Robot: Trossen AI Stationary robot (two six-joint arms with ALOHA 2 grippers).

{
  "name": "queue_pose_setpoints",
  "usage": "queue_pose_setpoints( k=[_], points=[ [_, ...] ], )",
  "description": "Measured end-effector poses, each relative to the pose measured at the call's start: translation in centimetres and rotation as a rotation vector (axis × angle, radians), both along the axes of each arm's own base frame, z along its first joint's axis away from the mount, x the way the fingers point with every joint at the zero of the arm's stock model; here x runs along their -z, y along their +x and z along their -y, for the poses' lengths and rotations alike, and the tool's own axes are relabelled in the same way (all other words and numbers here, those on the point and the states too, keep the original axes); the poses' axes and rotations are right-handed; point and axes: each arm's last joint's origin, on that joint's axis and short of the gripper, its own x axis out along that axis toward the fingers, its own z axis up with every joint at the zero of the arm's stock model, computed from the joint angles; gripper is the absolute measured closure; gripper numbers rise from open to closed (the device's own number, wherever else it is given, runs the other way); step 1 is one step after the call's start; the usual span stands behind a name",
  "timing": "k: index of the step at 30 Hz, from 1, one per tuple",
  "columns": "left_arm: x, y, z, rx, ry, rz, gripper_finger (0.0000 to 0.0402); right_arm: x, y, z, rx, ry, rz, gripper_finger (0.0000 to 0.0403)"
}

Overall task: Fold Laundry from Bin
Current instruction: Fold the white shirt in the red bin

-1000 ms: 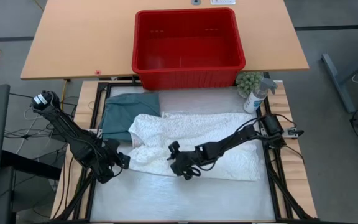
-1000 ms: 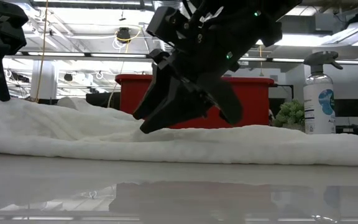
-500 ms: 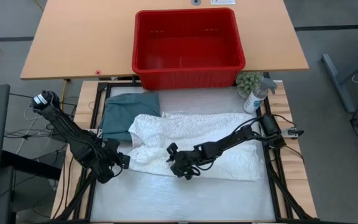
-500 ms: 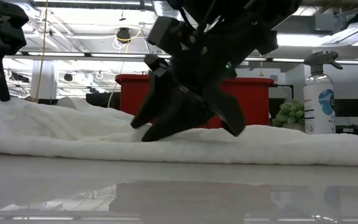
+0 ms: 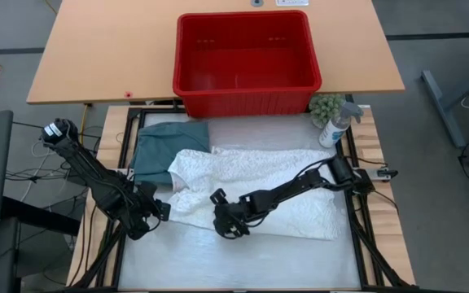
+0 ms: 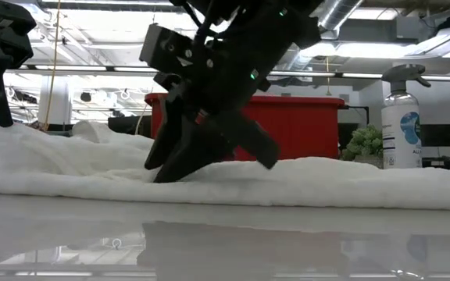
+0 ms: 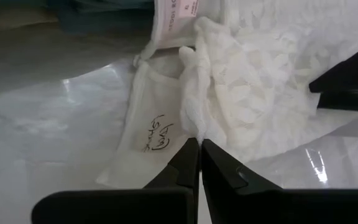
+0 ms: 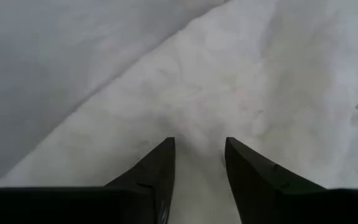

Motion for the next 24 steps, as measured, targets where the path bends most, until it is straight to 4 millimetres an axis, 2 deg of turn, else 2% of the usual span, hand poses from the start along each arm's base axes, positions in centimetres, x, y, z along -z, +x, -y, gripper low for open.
queue_pose_setpoints(
  k=[4,12,15,19,20,24],
  points=[
    [0.00,0.00,-0.01,0.015,0.014,-0.002,0.0401,-0.50,0.30,0.48,0.006,0.011,0.007,0.0246],
    [0.00,0.00,-0.01,0.021,0.017,-0.003,0.0401,-0.05,0.37,0.67,-0.017,0.040,-0.012,0.0253],
    [0.00,0.00,-0.01,0.021,0.017,-0.003,0.0401,-0.06,0.36,0.69,-0.016,0.037,-0.012,0.0286],
    [0.00,0.00,-0.01,0.020,0.016,-0.004,0.0401,-0.04,0.33,0.71,-0.001,0.043,-0.015,0.0372],
    [0.00,-0.01,-0.01,0.020,0.016,-0.003,0.0401,-0.03,0.32,0.72,0.015,0.053,-0.015,0.0383],
    [0.03,-0.03,0.03,0.022,0.000,-0.016,0.0401,-0.11,0.35,0.98,0.091,0.075,-0.004,0.0379]
  ],
)
